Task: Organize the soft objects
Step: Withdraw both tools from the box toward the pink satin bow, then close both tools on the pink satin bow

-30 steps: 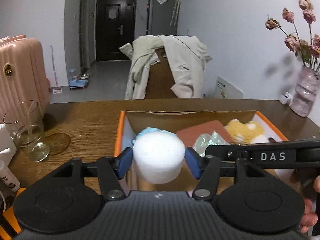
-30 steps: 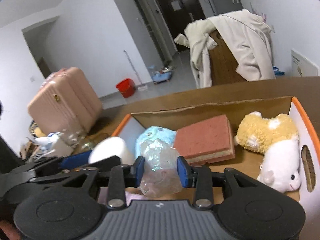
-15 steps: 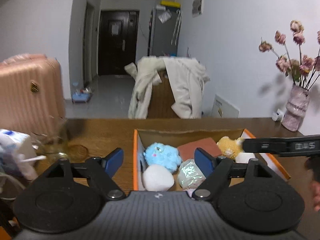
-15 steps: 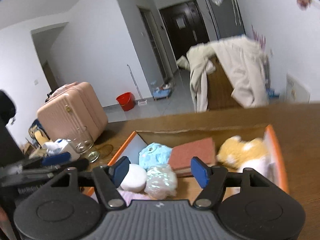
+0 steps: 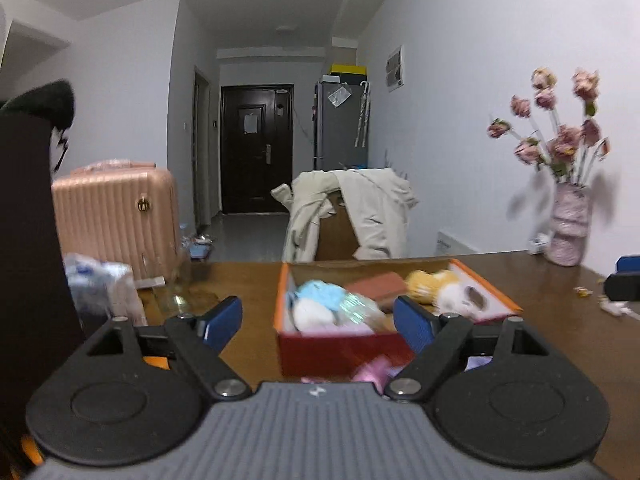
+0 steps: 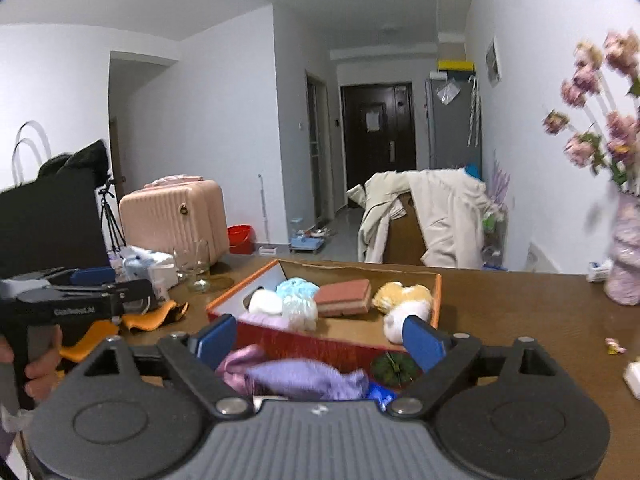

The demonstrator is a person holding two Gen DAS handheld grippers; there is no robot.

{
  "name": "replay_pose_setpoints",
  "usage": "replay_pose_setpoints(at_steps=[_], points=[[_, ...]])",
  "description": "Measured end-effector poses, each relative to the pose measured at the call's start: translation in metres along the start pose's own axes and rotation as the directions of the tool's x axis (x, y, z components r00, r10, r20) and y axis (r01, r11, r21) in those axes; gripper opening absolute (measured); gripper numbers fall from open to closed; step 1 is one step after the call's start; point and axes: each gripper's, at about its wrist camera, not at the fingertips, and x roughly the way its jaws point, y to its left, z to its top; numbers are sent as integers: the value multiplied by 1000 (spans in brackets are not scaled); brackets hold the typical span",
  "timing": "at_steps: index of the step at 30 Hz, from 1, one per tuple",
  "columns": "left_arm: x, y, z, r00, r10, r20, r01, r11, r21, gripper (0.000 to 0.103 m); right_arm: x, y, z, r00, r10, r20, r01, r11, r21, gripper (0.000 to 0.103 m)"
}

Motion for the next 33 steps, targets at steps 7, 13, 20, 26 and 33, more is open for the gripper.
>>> replay_pose_setpoints(at_steps=[7,13,20,26,33], points=[[-72,-17,-41,1000,-16,-16,15,999,-51,90,-58,24,-48,999,-32,18,32,999,-23,90],[-117,-25,-68,998,-33,-49,32,999,-38,95,-88,44,-92,999,-43,-11,44,999,11,90],[-122,-33,-79,997,-36,-70,35,999,-13,96,-96,48,-117,999,-21,-49,24,998,60,90],[-102,-31,-76,996,-38,-85,36,999,-23,96,-86,38,-114,999,-7,-53,12,996,90,90],[-25,-9,-58,995,-3,-99,-2,999,-51,92,-32,31,-101,994,43,-104,-31,993,114,89]])
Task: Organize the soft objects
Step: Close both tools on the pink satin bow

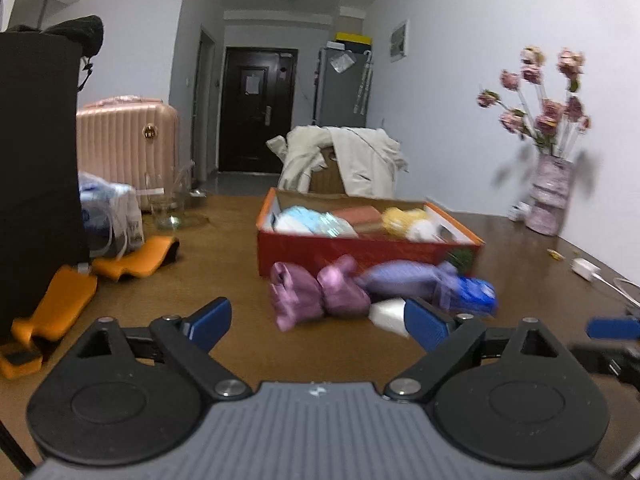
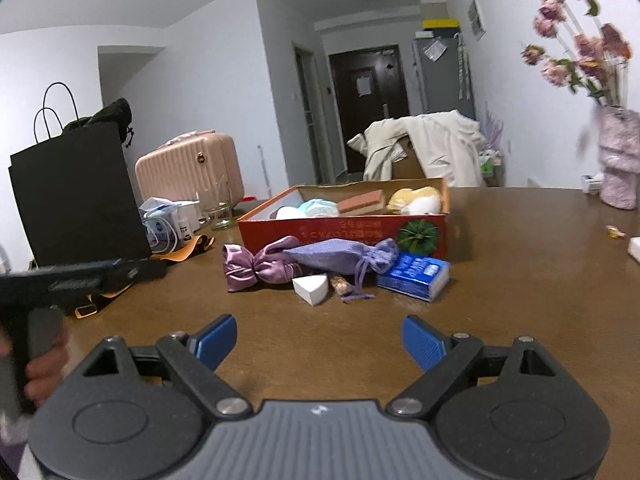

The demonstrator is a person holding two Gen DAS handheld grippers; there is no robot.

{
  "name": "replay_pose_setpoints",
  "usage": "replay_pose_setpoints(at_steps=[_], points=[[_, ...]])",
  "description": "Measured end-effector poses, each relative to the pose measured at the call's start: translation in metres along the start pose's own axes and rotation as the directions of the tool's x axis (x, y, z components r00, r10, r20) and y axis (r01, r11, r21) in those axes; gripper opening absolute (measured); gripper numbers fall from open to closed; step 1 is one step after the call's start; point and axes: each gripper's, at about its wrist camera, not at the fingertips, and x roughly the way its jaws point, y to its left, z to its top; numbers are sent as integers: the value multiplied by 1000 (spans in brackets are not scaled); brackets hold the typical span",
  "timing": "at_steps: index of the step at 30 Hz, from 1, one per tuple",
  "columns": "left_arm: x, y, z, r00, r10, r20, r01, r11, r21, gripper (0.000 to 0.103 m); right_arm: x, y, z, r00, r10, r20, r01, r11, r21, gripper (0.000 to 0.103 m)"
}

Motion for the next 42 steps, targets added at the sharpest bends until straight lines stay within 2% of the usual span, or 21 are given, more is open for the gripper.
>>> replay_pose_setpoints(at_steps=[2,3,5,8,9,10,14,18,21,23,24,27,28,30,31,33,35,37,38,40,42], points=[[35,9,15,1000,-3,-6,3,1000,-6,85,20,1,10,1000,10,-11,-11,1000,-10,88],[52,12,21,1000,8,-23,-8,1000,-12,77,29,2,15,1000,14,-11,-14,1000,-17,88],[90,21,30,998,8,-66,-10,1000,-25,70,45,4,23,1000,22,-11,-22,1000,-22,88],[134,37,30,986,-11,-167,-2,997,-78,45,70,6,33,999,32,-20,-33,999,-22,88],[141,41,27,980,-23,-195,5,995,-95,28,75,7,35,999,35,-24,-35,999,-20,88],[142,45,22,976,-55,-210,32,993,-112,21,82,8,36,999,38,-28,-39,999,-19,88],[105,48,-9,969,-164,-186,136,979,-153,19,95,12,42,997,66,-31,-67,998,-14,88],[90,46,-28,961,-171,-217,137,977,-164,17,117,21,52,989,141,-38,-141,990,5,87],[86,47,-26,967,-164,-195,136,979,-151,18,141,33,55,985,164,-58,-166,985,-34,73],[87,48,-24,965,-174,-196,147,978,-147,17,163,36,56,983,163,-85,-166,986,-33,58],[88,47,-25,964,-170,-202,143,979,-142,17,174,36,56,982,163,-98,-166,986,-24,55],[88,48,-26,961,-171,-216,143,980,-140,19,208,29,53,974,172,-145,-169,985,28,26],[85,50,-25,965,-172,-198,144,978,-151,31,216,29,51,973,162,-167,-159,987,31,17],[79,55,-20,977,-151,-152,124,977,-171,54,220,31,44,971,152,-185,-152,988,17,17],[78,57,-18,982,-132,-132,109,979,-171,55,220,30,42,970,159,-186,-157,987,26,17],[86,57,-15,983,-123,-138,102,983,-151,55,218,29,38,968,167,-186,-162,986,44,17],[99,53,-15,974,-119,-192,94,987,-131,52,218,28,37,968,168,-185,-161,986,50,17],[105,51,-17,964,-148,-221,121,984,-131,27,216,27,37,968,169,-187,-161,985,58,14],[104,52,-19,958,-169,-233,137,980,-145,23,211,28,37,967,172,-185,-164,985,59,12],[95,53,-21,956,-179,-233,143,976,-164,20,196,31,38,966,189,-176,-184,982,49,5],[76,51,-20,956,-204,-212,168,970,-174,19,174,36,37,967,202,-158,-200,979,29,5]])
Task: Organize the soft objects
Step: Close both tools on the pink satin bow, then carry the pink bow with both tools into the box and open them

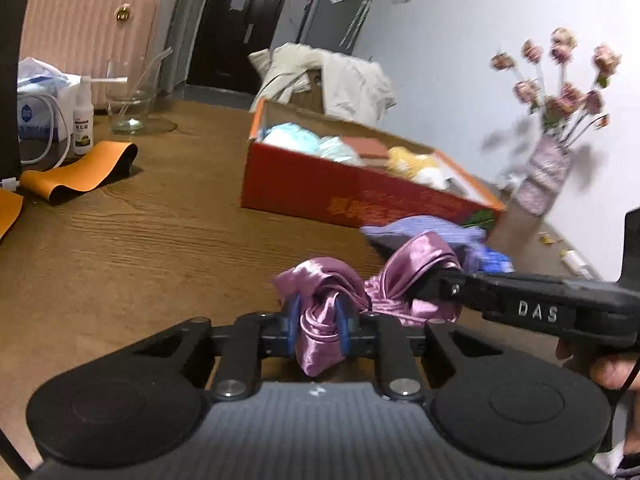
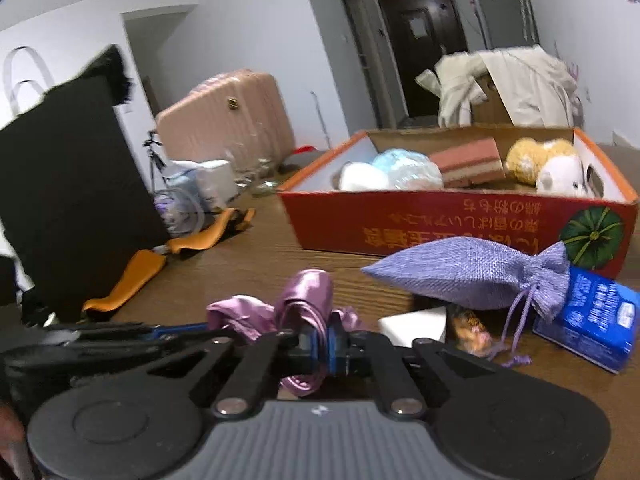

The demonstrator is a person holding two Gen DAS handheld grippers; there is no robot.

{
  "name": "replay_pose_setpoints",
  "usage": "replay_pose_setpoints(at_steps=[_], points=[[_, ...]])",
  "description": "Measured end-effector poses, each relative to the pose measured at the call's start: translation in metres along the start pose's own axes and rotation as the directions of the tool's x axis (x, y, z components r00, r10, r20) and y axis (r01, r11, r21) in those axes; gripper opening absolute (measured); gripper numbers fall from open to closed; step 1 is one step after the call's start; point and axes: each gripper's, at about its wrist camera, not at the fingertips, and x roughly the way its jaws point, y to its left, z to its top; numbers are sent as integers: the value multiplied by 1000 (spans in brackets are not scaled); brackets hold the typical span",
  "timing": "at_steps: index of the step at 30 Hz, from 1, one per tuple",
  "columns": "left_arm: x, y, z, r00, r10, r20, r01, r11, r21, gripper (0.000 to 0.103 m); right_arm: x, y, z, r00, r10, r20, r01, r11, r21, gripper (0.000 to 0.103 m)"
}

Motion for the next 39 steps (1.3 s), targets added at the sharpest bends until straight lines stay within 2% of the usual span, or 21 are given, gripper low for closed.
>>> replay_pose_setpoints(at_steps=[5,8,11,15,19,23,26,29,32,35,36,38,39], points=[[-45,-31,-19,999,-41,27,40,999,34,17,-59,18,-31,999,19,31,-19,1000,0,5],[-57,-49,-26,997,-78,19,78,996,39,17,-89,11,-47,999,22,47,-24,999,37,5],[-60,-66,-26,993,-119,25,117,991,62,17,-112,-3,-54,998,-20,68,14,996,84,5],[-53,-86,-8,986,-160,41,156,984,85,17,-133,-13,-43,992,-33,125,23,997,78,5],[-29,-96,41,978,-197,65,190,976,105,17,-134,-32,-4,985,-29,170,26,999,23,5],[25,-94,105,979,-179,95,175,983,47,17,-105,-70,61,980,-13,197,12,1000,9,5],[91,-88,144,991,-130,30,130,992,10,17,-54,-118,108,989,24,144,-40,993,108,5],[155,-77,168,995,-86,-48,85,996,-31,17,5,-151,141,997,-29,65,19,990,141,5],[202,-68,180,995,-37,-88,35,999,-22,17,60,-178,162,996,-91,-18,92,983,158,7],[227,-66,179,993,-13,-117,15,1000,16,20,97,-187,168,982,-171,-82,181,974,136,18],[230,-66,177,992,-13,-122,18,999,40,25,104,-187,167,978,-187,-95,198,972,124,21],[231,-67,174,993,-6,-115,14,997,74,32,111,-187,163,976,-194,-95,204,972,117,39],[229,-67,173,994,-5,-108,14,996,86,33,112,-186,163,976,-196,-96,207,972,114,40]])
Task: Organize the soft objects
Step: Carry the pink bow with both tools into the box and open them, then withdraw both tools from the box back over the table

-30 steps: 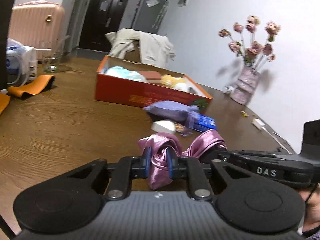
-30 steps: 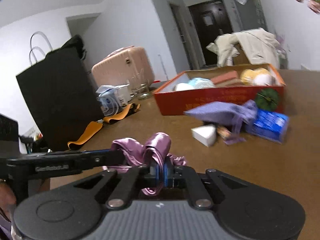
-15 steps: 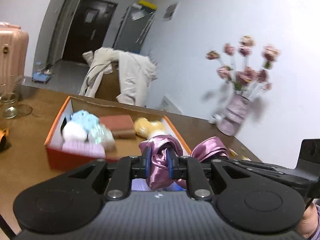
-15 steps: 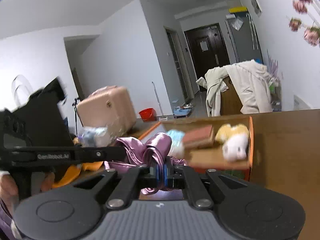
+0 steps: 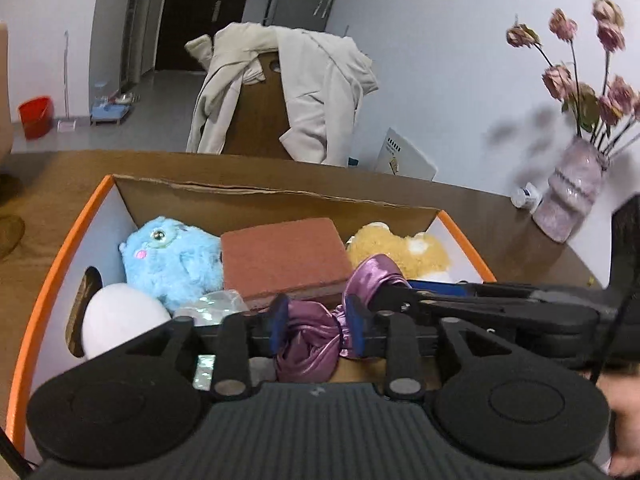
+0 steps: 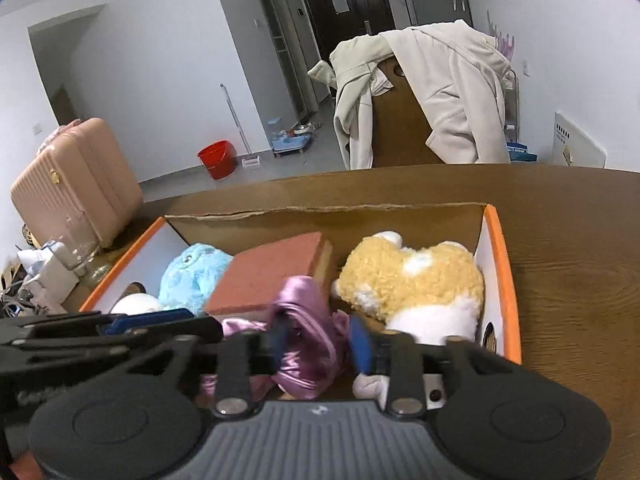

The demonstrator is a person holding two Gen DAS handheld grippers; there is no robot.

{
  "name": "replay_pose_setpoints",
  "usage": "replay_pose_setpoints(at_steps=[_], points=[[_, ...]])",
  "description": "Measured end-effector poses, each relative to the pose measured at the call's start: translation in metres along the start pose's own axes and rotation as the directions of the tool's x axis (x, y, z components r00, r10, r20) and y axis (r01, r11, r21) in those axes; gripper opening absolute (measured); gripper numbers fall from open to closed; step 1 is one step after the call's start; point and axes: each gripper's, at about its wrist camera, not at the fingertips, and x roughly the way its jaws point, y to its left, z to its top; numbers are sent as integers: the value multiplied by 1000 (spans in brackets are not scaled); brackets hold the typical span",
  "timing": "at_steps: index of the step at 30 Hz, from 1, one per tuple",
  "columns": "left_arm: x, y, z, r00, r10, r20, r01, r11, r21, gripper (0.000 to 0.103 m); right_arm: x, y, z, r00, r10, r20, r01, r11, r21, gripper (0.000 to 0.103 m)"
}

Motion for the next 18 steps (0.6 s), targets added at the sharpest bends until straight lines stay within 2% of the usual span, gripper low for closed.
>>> replay_pose_setpoints(at_steps=[4,8,12,14,16,18], points=[[-23,-7,0,1000,6,29,-6,1000,28,34,-18,3,0,999,-19,32,20,1000,-18,55],[-75,-17,6,994,-9,110,3,999,54,37,-67,8,3,996,-15,93,19,999,-47,59],[-139,-27,-3,982,1,188,-19,995,94,48,-129,15,-3,985,0,174,16,996,-89,71],[-171,-32,-17,975,14,224,-42,992,118,55,-162,19,-16,980,6,198,17,994,-110,72],[-204,-36,-37,963,42,266,-82,987,139,73,-192,23,-34,975,10,223,20,991,-132,72],[-231,-40,-58,949,61,309,-111,983,145,74,-224,30,-58,968,21,250,18,989,-149,73]])
